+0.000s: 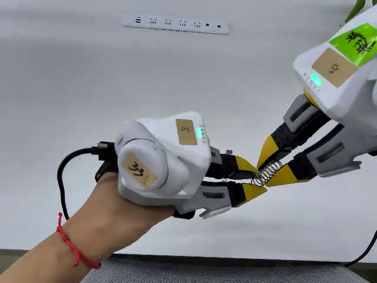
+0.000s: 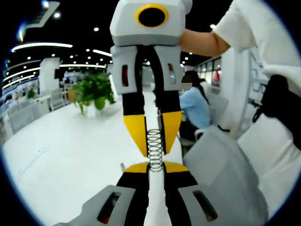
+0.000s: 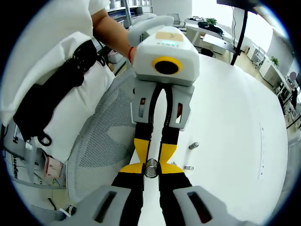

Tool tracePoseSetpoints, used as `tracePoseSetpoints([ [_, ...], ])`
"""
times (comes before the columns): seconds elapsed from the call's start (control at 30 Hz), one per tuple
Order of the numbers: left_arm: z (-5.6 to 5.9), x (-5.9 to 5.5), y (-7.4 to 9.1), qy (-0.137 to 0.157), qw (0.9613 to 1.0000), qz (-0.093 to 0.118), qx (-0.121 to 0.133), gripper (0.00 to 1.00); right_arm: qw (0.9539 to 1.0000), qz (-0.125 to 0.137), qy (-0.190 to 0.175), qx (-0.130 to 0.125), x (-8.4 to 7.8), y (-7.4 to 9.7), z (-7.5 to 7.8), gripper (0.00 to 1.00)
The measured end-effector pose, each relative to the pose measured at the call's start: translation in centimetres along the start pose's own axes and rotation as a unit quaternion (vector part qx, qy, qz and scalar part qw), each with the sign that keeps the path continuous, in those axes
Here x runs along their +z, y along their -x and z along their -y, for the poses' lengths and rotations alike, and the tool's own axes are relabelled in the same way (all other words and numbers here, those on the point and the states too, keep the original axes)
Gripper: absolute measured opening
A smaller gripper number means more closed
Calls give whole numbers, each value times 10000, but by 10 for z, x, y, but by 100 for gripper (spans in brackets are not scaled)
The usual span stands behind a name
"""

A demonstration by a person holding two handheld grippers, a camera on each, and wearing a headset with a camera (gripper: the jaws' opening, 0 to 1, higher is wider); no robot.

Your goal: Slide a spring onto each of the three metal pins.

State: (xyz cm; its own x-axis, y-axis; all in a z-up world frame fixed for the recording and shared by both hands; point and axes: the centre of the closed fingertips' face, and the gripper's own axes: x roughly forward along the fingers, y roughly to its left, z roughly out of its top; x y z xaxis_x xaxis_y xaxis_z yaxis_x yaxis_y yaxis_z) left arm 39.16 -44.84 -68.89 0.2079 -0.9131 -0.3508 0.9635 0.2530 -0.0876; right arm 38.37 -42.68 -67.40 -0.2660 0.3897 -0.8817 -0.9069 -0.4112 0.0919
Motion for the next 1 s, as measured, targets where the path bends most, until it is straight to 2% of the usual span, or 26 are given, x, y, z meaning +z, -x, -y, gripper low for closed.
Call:
tracePoseSetpoints([
  [0.6, -6, -5, 7, 121, 9998, 50, 148, 15, 10000, -19, -69, -5, 3, -2, 4, 12],
  [1.0, -20, -25, 28, 330, 9980, -66, 536, 30, 9993, 133, -328, -141, 1, 3, 15, 12],
])
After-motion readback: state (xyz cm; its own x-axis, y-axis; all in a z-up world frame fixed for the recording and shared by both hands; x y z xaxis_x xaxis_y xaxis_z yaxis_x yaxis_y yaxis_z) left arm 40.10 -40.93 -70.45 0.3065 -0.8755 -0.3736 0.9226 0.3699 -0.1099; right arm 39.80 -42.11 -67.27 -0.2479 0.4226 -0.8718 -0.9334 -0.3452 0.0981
